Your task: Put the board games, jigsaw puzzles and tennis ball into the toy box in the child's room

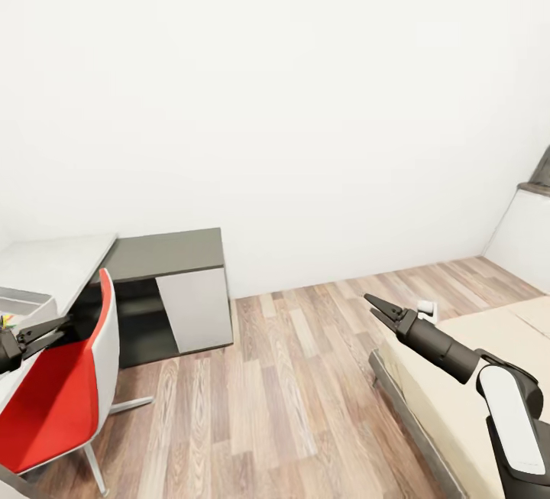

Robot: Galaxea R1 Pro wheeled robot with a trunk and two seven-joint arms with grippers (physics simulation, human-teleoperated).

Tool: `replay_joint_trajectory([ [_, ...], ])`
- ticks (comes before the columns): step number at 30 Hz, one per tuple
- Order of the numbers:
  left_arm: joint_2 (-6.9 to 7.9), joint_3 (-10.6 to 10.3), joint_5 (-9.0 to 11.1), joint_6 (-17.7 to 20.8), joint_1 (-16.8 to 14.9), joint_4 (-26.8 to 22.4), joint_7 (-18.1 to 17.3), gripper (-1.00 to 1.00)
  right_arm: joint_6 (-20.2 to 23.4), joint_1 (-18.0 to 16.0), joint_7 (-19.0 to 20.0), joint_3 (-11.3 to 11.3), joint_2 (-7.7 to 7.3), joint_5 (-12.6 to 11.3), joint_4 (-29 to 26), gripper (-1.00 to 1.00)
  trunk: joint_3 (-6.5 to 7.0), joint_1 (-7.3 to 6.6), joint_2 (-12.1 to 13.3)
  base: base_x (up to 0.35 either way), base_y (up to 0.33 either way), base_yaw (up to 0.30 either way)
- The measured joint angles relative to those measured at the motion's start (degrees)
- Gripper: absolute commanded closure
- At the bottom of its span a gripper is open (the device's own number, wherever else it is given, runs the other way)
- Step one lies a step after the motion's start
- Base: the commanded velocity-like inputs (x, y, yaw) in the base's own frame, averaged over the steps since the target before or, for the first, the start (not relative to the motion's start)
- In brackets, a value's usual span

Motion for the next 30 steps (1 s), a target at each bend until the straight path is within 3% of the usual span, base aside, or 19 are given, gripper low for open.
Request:
replay_joint_trajectory([
  [8,0.0,-0.05,0.0,0.0,0.0,0.0,0.0,-1.0,-0.13,0.0,-0.16,0.09,0.01,0.01,0.0,-1.0,0.0,-0.01,0.0,-0.017,-0.178,-0.256],
  [20,-0.22,-1.56,-0.23,-0.07,0.02,-0.18,0.0,-1.0,-0.33,-0.01,-1.48,1.22,0.16,0.7,-0.05,-1.0,0.0,-0.01,0.0,-0.001,-0.016,-0.067],
  [22,-0.31,-3.19,-0.46,-0.12,0.02,-0.19,0.0,-1.0,-0.26,-0.01,-3.23,2.06,0.18,0.74,-0.06,-1.0,0.0,-0.01,0.0,0.0,-0.001,0.006],
  [24,-0.45,-8.18,-0.8,-0.25,0.01,-0.05,0.0,-1.0,-0.04,-0.02,-8.75,3.85,0.19,0.62,-0.06,-1.0,0.01,0.0,0.01,0.0,0.0,0.046],
  [28,-0.64,-15.36,-1.29,-0.33,-0.06,0.66,0.19,-1.0,0.33,-0.11,-16.71,6.3,0.2,0.25,-0.01,-1.0,0.03,0.0,0.01,0.0,0.0,0.017],
  [30,-1.02,-18.37,-1.45,-0.36,-0.07,0.8,3.65,-1.0,0.4,-0.16,-19.93,7.68,0.2,0.13,0.01,-1.0,0.03,-0.01,0.0,0.0,0.0,0.006],
])
